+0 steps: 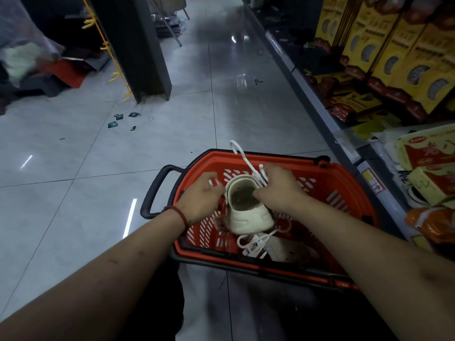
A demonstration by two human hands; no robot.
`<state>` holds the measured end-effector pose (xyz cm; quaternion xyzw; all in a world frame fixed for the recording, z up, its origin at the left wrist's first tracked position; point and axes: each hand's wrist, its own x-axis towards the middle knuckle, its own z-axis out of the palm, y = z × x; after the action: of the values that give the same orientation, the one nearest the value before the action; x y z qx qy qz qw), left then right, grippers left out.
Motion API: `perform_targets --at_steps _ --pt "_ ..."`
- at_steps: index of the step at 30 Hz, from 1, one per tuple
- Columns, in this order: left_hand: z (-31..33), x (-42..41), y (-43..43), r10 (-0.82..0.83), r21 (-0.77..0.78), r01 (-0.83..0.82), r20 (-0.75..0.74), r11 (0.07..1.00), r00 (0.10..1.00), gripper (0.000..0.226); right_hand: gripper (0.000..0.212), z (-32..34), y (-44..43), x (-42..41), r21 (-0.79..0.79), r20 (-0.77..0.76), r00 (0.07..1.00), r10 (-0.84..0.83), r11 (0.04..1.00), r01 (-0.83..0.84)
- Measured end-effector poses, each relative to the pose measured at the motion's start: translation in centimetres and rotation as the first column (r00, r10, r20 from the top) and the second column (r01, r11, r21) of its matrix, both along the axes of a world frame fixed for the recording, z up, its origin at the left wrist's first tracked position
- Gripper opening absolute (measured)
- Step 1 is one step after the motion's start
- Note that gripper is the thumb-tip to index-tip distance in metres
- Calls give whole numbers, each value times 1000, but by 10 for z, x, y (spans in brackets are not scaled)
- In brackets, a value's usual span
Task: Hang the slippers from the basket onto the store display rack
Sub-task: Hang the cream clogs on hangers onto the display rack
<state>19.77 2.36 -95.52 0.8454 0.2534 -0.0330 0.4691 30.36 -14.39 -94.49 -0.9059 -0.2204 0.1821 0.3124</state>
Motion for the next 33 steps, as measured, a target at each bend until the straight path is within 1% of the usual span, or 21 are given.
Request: perform_targets --at_steps 1,3,5,7,9,11,13,14,16,18,19,21,22,24,25,26,28,30,31,32,33 --pt "0 0 2 2 48 0 -45 999 999 39 30 0 0 -1 2 9 1000 8 1000 -8" --pt "0 -3 6 -38 191 69 -166 979 985 53 31 2 0 -2 2 19 1000 16 1000 -16" --pt "1 -8 7 -58 359 147 -246 922 968 61 32 3 0 -4 -19 36 999 37 999 -37" --pt "-2 -9 11 -50 496 155 -218 854 975 59 35 4 0 -5 -48 56 996 71 997 -68" --pt "-5 -7 15 -52 560 119 -133 820 990 53 38 4 0 -6 -62 62 994 95 994 -91" --pt "-5 -5 14 -108 576 130 -73 807 991 47 39 4 0 -8 -58 60 992 111 992 -108" --pt "-4 -2 7 -184 540 188 -62 821 981 45 36 4 1 -10 -50 59 990 129 991 -126" --pt "-4 -1 3 -206 529 211 -68 822 976 45 33 4 1 -11 -47 58 989 137 990 -134" --pt "-3 0 -3 -240 554 254 -99 793 966 42 28 4 2 -13 -46 59 988 146 989 -143" --pt "-5 0 -5 -269 567 298 -137 768 953 33 27 7 2 -15 -46 73 986 151 988 -148" --pt "-7 0 -5 -274 559 308 -147 770 951 27 28 8 2 -16 -44 75 984 159 987 -156" --pt "-8 0 -4 -255 541 278 -120 794 960 21 35 11 2 -18 -44 74 979 187 982 -185" --pt "-7 1 -4 -232 556 244 -93 795 968 23 36 13 2 -19 -34 68 977 203 979 -201" --pt "-3 3 -2 -181 625 169 -46 762 982 26 31 16 3 -17 30 61 976 209 977 -211" --pt "-1 4 -1 -158 661 136 -26 738 987 25 26 19 2 -16 86 46 981 187 978 -191" --pt "0 4 1 -140 693 108 -10 713 990 23 22 23 1 -14 159 0 988 155 975 -153" --pt "-1 4 5 -109 733 67 10 677 994 16 21 30 -4 -10 318 -146 985 93 947 -43" --pt "-5 4 7 -105 764 60 10 643 994 14 23 37 -10 -3 455 -300 952 62 886 86" --pt "-6 4 6 -108 783 66 1 618 994 15 25 40 -12 0 503 -369 926 77 855 129" --pt "-6 4 6 -111 801 72 -7 594 994 15 26 43 -15 2 527 -433 895 109 836 153" --pt "-6 4 5 -114 819 73 -8 570 993 16 26 46 -18 4 524 -486 861 147 838 153"
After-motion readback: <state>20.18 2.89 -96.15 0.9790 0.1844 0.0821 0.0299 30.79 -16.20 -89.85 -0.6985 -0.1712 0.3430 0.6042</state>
